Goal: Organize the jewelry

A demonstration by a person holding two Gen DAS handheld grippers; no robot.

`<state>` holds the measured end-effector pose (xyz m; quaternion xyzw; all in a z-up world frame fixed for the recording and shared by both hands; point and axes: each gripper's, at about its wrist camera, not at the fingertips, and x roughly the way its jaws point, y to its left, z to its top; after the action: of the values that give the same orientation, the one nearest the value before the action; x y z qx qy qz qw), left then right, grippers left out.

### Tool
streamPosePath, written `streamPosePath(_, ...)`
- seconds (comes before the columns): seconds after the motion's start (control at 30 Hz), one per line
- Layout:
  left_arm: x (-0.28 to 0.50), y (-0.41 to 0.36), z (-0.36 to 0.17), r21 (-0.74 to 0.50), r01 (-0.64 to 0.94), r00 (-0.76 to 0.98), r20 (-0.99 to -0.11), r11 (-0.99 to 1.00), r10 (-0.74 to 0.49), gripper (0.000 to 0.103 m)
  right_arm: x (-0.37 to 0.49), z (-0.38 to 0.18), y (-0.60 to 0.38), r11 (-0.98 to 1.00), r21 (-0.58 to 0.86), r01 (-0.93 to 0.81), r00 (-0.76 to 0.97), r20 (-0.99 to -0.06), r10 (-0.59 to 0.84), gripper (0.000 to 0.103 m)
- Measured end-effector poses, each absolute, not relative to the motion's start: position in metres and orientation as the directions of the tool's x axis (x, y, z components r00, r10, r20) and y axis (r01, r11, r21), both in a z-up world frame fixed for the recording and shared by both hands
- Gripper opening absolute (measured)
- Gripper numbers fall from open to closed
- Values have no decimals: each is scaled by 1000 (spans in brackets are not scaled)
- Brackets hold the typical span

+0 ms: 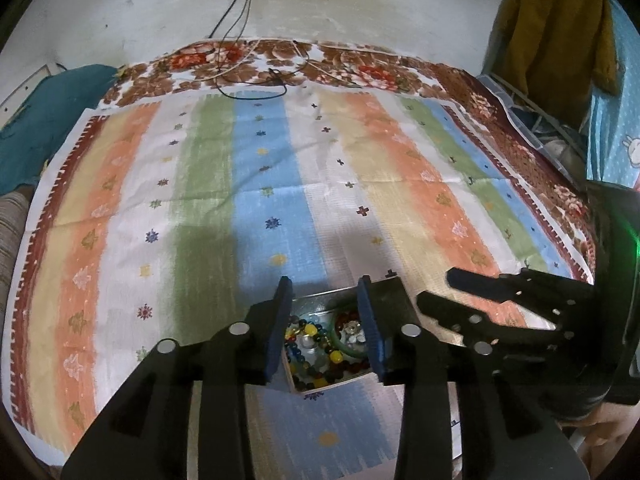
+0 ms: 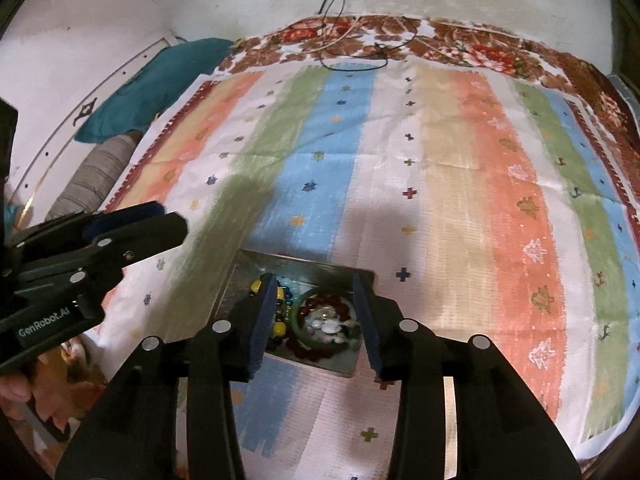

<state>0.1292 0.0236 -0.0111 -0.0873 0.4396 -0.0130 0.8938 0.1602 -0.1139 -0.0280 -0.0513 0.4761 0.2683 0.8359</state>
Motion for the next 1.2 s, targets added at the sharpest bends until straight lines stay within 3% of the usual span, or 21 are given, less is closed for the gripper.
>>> streamPosePath(0.17, 118, 24, -10, -158, -56, 618, -781, 986, -90, 46, 153, -23, -123, 862, 127, -490, 447, -813, 374, 52)
streamPosePath(0.33, 106, 19, -9, -145, -41, 625, -776, 989, -88, 66, 144, -18, -131, 866, 106, -489, 473, -802, 365, 58)
streamPosePath(0.47, 96, 13, -9, -131, -28, 630, -772, 991, -85, 72, 136, -15, -139, 864, 91, -495, 491, -791, 365, 64)
streamPosePath(0.73, 80, 7, -10, -92, -25, 636, -769, 995, -55, 94, 118, -10, -156, 869, 88, -486, 520, -770, 369, 79)
streamPosePath(0.9, 71, 0, -13, -42, -20, 639, -769, 999, -20, 97, 111, -10, -162, 868, 90, -488, 527, -762, 375, 93)
streamPosePath(1.2, 63, -1, -16, -32, -32, 631, -776, 999, -4, 97, 104, -9, -168, 866, 106, -489, 530, -752, 392, 97)
